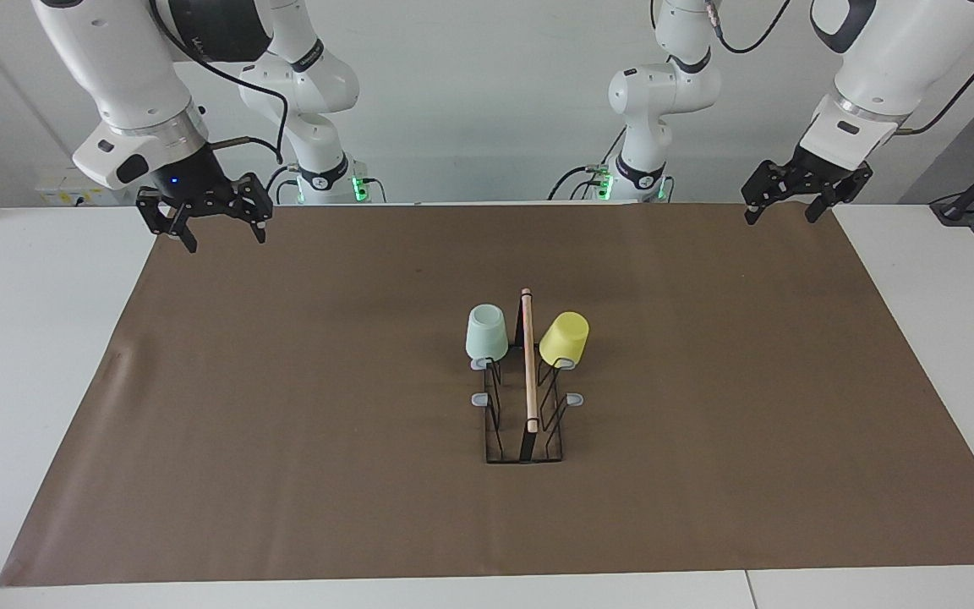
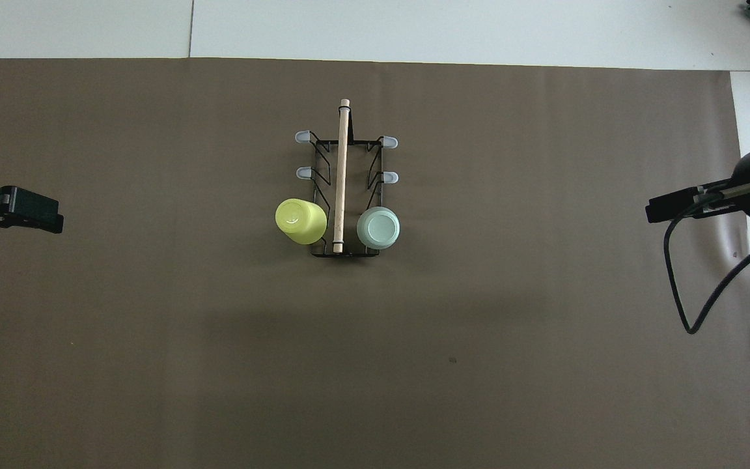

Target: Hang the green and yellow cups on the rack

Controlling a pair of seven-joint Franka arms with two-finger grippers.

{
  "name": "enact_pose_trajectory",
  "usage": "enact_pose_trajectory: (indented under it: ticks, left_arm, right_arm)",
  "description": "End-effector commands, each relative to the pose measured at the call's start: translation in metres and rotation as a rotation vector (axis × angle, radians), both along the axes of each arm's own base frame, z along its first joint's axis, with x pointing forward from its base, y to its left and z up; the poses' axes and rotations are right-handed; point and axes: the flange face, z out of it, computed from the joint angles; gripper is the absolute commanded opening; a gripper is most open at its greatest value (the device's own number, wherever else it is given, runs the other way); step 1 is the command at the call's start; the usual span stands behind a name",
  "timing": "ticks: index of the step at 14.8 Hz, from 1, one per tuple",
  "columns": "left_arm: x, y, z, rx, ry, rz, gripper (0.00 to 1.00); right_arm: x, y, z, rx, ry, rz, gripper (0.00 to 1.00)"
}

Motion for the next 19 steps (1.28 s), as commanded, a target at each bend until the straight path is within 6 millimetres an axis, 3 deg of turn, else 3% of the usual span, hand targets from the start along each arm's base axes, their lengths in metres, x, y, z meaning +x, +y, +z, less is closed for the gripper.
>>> enact_pose_trajectory:
  ticks: [1, 3, 7, 10, 17, 19]
  left_arm:
    - [0.013, 0.002, -0.014, 0.033, 0.052, -0.068, 1.00]
    - [0.010, 0.001, -0.015, 0.036, 0.045, -0.146, 1.00]
    - [-0.003, -0.009, -0.026, 0.043, 0.066, -0.152, 1.00]
    - [-0.005, -0.009, -0.023, 0.047, 0.066, -0.108, 1.00]
    - [-0.006, -0.003, 0.003, -0.003, -0.001, -0.007, 1.00]
    - [-0.006, -0.005, 0.020, -0.006, -0.035, -0.017, 1.00]
  right_arm:
    - [0.005, -0.003, 0.001, -0.027, -0.011, -0.007, 1.00]
    - [0.004, -0.002, 0.002, -0.027, -0.015, -0.009, 1.00]
    - [0.004, -0.003, 0.003, -0.024, -0.016, -0.009, 1.00]
    - [0.004, -0.002, 0.003, -0.019, -0.016, -0.008, 1.00]
    - [0.004, -0.002, 0.003, -0.019, -0.016, -0.008, 1.00]
    - [0.005, -0.001, 0.002, -0.019, -0.014, -0.006, 1.00]
